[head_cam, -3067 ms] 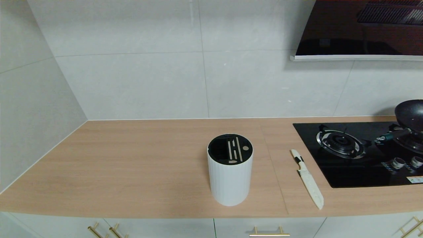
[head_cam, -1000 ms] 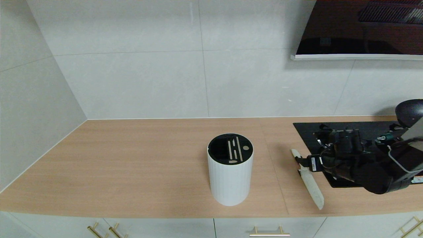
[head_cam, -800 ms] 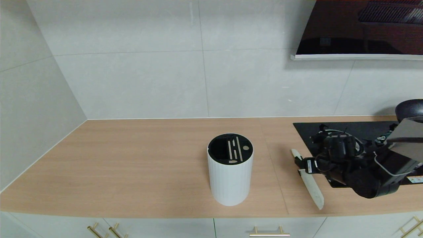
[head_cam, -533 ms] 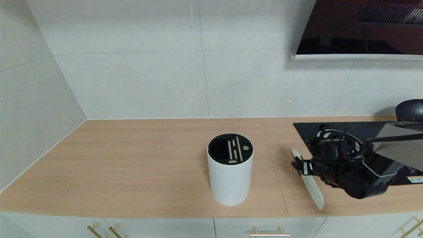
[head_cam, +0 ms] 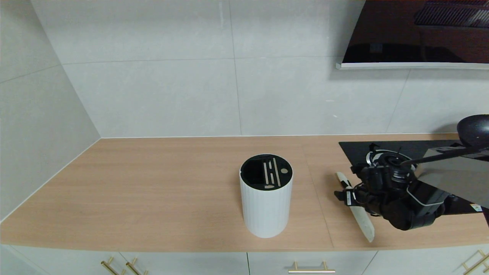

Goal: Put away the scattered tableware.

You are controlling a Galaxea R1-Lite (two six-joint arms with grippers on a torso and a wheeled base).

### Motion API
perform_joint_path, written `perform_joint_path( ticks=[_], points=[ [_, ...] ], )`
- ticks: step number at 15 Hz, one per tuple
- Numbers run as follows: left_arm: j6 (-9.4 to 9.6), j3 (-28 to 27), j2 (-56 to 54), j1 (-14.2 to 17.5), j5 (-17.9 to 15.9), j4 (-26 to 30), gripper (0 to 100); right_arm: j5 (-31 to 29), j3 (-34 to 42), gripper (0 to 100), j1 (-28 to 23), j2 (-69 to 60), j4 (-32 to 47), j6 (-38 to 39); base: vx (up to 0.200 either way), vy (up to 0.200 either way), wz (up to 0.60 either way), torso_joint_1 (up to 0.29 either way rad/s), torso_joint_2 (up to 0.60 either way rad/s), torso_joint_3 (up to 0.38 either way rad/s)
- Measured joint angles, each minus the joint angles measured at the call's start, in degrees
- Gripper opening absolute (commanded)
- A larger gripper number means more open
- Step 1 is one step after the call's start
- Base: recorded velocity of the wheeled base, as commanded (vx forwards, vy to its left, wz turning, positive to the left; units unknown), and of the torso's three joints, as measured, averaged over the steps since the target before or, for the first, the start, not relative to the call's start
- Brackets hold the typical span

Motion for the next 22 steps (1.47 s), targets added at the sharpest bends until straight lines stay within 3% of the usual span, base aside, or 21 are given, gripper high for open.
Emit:
perform_joint_path(
  ticks=[14, 15, 22],
  points=[
    [-0.02, 0.0, 0.0, 0.0, 0.0, 0.0, 100, -0.1, 0.7, 100, -1.1, 2.3, -0.1, -0.1, 0.0, 0.0, 0.0, 0.0, 0.0, 0.0],
    [-0.02, 0.0, 0.0, 0.0, 0.0, 0.0, 100, -0.1, 1.0, 0, -1.1, 2.3, -0.1, -0.1, 0.0, 0.0, 0.0, 0.0, 0.0, 0.0],
    [-0.04, 0.0, 0.0, 0.0, 0.0, 0.0, 100, -0.1, 3.3, 0, -1.1, 2.0, -0.2, -0.2, 0.0, 0.0, 0.0, 0.0, 0.0, 0.0]
  ],
)
